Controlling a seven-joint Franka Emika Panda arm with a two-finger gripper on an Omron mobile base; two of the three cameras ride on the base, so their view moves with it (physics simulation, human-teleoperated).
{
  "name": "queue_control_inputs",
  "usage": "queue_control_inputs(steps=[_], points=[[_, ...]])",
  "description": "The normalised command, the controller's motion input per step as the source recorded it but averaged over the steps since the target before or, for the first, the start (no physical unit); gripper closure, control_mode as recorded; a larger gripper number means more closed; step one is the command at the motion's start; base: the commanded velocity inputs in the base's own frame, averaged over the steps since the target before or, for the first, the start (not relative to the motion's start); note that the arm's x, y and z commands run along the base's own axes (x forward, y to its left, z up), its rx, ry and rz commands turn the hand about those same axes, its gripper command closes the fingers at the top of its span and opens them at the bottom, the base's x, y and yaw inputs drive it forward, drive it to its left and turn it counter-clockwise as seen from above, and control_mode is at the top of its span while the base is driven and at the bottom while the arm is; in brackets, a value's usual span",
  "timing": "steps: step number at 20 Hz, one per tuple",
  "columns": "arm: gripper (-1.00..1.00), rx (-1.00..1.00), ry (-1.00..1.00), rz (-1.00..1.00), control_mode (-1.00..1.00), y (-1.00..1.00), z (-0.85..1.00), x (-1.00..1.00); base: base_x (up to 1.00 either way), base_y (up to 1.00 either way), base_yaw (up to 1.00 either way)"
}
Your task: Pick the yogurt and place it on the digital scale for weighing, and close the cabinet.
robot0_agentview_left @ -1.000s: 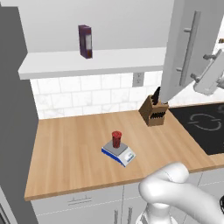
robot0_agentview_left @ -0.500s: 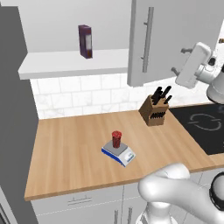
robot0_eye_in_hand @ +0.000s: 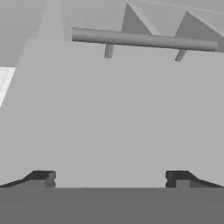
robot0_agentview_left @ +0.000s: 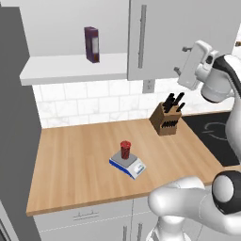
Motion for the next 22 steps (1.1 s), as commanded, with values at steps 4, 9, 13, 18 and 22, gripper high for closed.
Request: queue_control_inputs(steps=[4, 9, 13, 18, 22], points=[[-1.00, 0.00, -0.12, -0.07, -1.00, -0.01, 0.00, 0.01, 0.00, 0.00, 0.00], [-1.00, 0.00, -0.23, 0.00, -1.00, 0.03, 0.18, -0.67, 0.00, 0.00, 0.00], [-1.00, 0.00, -0.12, 0.00, -1.00, 0.00, 0.34, -0.78, 0.00, 0.00, 0.00], [-1.00, 0.00, -0.05, 0.00, -1.00, 0.00, 0.70, -0.90, 0.00, 0.00, 0.00], [-1.00, 0.00, 0.06, 0.00, -1.00, 0.00, 0.44, -1.00, 0.00, 0.00, 0.00]])
